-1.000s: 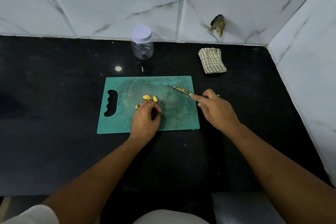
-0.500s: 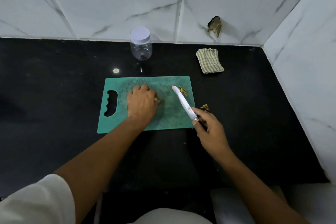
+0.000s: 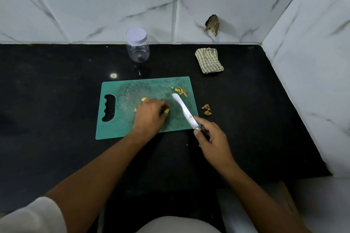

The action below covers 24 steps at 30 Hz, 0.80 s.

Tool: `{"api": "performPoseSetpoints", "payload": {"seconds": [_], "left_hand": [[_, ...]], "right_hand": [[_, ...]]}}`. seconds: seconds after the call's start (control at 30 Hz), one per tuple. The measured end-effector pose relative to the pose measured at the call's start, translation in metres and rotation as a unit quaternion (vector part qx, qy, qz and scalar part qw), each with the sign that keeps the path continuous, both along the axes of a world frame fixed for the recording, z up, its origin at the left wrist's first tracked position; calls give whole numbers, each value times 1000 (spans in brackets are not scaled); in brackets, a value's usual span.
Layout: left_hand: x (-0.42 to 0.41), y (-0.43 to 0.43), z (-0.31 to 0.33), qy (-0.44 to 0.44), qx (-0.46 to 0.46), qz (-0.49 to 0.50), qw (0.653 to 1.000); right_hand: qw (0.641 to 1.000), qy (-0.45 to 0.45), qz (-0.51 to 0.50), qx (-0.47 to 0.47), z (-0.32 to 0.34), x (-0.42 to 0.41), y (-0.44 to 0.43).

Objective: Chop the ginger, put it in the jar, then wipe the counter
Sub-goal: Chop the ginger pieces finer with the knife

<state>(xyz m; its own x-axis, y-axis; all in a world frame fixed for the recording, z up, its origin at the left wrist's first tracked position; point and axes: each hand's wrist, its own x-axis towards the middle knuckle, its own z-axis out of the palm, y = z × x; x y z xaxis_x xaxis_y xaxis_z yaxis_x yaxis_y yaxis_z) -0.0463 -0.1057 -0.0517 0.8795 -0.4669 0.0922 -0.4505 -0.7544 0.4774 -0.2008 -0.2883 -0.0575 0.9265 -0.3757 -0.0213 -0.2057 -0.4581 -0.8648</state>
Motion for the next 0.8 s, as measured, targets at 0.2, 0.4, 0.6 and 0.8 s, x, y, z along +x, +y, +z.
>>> {"api": "performPoseSetpoints", "payload": {"seconds": [0.2,0.4,0.6,0.8], "left_hand": [[-9,5,-7,-21,-15,16,1000],[-19,18,-12,-53,-7,-16,998],[-19,18,-11,-27,-21,33,999],[-19,9,-6,-4,-13,77,997]], "right_hand": [[1000,13,-2,1,-3,-6,5],[1000,11,-9,-20,0,-9,8],[1000,22,-5,-15,-1,-12,10],[999,37,0,5,2,-11,20]]}}
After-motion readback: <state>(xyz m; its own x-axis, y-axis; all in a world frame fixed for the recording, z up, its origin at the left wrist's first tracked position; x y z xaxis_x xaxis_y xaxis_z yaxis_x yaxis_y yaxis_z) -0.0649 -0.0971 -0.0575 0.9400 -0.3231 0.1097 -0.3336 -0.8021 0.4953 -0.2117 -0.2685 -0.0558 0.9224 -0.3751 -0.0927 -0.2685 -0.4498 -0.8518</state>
